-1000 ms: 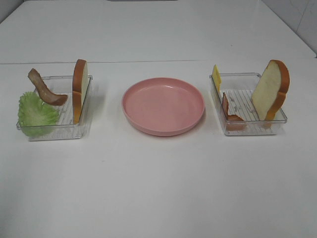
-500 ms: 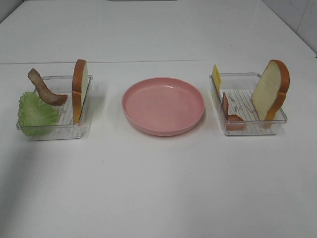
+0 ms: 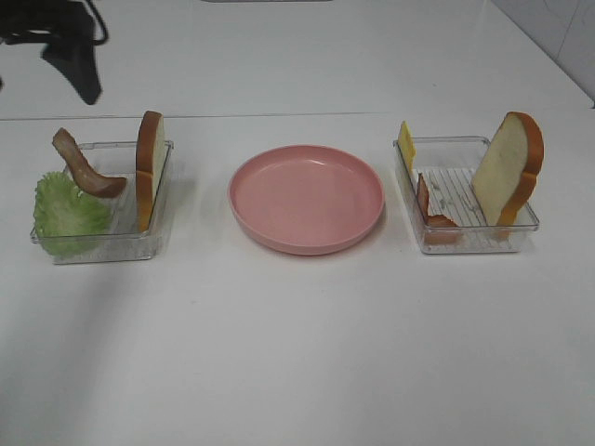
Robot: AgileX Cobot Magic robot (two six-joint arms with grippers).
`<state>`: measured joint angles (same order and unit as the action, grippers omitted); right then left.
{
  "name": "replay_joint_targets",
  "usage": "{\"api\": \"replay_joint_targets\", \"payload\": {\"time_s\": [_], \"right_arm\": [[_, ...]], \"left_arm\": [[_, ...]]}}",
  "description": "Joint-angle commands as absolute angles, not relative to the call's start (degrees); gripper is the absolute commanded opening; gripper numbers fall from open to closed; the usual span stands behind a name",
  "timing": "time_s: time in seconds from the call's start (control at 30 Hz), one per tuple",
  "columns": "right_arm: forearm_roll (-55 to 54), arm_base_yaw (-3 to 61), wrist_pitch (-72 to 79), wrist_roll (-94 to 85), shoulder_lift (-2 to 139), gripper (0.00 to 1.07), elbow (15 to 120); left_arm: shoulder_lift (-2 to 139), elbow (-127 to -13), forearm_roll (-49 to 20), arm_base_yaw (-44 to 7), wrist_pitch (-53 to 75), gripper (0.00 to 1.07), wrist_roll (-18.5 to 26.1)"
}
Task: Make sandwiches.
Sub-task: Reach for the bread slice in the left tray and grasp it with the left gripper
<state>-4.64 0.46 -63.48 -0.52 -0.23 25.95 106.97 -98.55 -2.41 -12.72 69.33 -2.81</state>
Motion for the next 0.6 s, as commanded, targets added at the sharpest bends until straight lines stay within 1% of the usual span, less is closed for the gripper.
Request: {"api": "replay_joint_targets", "payload": {"time_s": [0.03,0.07,0.13,0.2,0.23,0.33,0.6], "right_arm": [[-4.35,0.34,-62.97,-1.03,-1.66,0.99,25.9],[-4.35,0.34,-62.97,-1.03,-1.66,0.99,25.9],[-4.35,0.34,-62.97,-1.03,-1.66,0.99,25.9],[-4.35,0.34,-62.97,-1.03,-1.66,0.99,25.9],[-4.35,0.34,-62.97,-1.03,-1.66,0.99,25.9],[-4.35,0.34,-62.97,-1.03,-1.66,0.99,25.9],[-4.35,0.34,-62.97,-1.03,-1.66,0.99,25.9]], "left_arm": [[112.36,-102.9,-2.01,-15.87,75.46,1.02,-5.39],[115.34,-105.37,-1.95,-17.13,75.46,1.02,-6.07],[118.09,-107.37,-1.72,-17.82,75.46,1.02,-6.82],[119.06,-107.95,-1.43,-18.05,75.46,1.02,-7.16],[121.12,-108.98,-0.46,-18.11,75.46,1.02,-8.37],[123.64,-109.55,0.4,-18.16,74.6,1.02,-9.28],[127.02,-109.55,1.55,-18.16,67.55,1.02,-9.28]]}}
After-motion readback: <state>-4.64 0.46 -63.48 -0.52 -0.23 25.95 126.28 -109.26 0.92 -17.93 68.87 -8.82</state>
